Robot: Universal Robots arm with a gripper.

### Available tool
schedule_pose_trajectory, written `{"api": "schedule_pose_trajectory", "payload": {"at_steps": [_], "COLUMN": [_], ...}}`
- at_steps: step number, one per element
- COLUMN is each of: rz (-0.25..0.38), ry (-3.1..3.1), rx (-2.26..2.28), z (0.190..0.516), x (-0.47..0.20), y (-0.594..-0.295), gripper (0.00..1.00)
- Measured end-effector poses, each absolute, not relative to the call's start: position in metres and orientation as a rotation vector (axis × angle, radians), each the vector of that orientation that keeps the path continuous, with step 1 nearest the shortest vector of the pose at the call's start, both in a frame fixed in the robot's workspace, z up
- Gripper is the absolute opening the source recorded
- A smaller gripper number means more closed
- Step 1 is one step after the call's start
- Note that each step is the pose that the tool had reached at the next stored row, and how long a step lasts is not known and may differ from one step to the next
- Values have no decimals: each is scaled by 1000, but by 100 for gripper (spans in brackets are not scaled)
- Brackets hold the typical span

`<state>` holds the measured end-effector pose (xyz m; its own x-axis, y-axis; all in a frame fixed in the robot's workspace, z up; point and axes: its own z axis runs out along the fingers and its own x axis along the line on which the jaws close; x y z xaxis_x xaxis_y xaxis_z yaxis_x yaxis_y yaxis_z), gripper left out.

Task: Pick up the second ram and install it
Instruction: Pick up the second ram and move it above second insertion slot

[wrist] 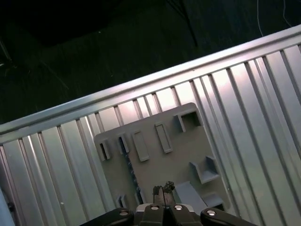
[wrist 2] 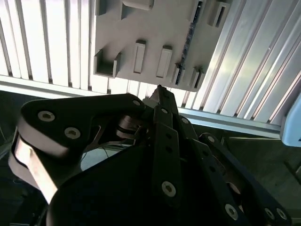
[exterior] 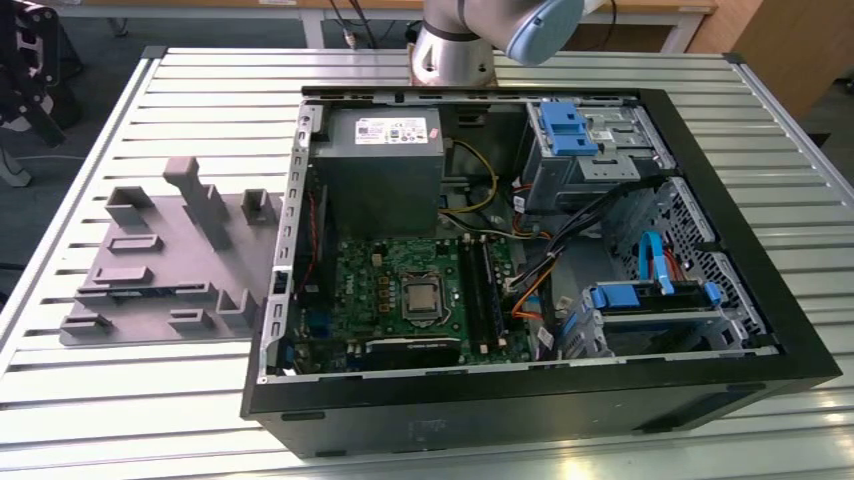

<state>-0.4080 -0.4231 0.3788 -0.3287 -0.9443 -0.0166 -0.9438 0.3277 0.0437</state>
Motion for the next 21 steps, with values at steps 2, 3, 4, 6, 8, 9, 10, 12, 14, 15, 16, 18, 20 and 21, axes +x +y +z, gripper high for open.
{"api": "schedule_pose_trajectory", "payload": {"at_steps": [2, 3, 4, 6, 8, 9, 10, 12, 14, 15, 16, 18, 20, 21], "rz": [-71, -70, -70, -70, -70, -69, -69, -69, -68, -68, -68, -67, -67, -67], "ry": [-2521, -2507, -2491, -2461, -2430, -2413, -2397, -2365, -2334, -2317, -2301, -2269, -2236, -2219], "rx": [1852, 1871, 1891, 1929, 1967, 1987, 2005, 2042, 2077, 2095, 2112, 2146, 2179, 2196], "z": [379, 379, 379, 379, 379, 379, 379, 379, 378, 378, 378, 378, 378, 378], "x": [-408, -408, -408, -408, -408, -408, -408, -408, -408, -408, -409, -409, -409, -409], "y": [-423, -423, -423, -423, -423, -423, -423, -423, -423, -423, -423, -423, -423, -423], "gripper": [11, 11, 11, 11, 11, 11, 11, 11, 11, 11, 11, 11, 11, 11]}}
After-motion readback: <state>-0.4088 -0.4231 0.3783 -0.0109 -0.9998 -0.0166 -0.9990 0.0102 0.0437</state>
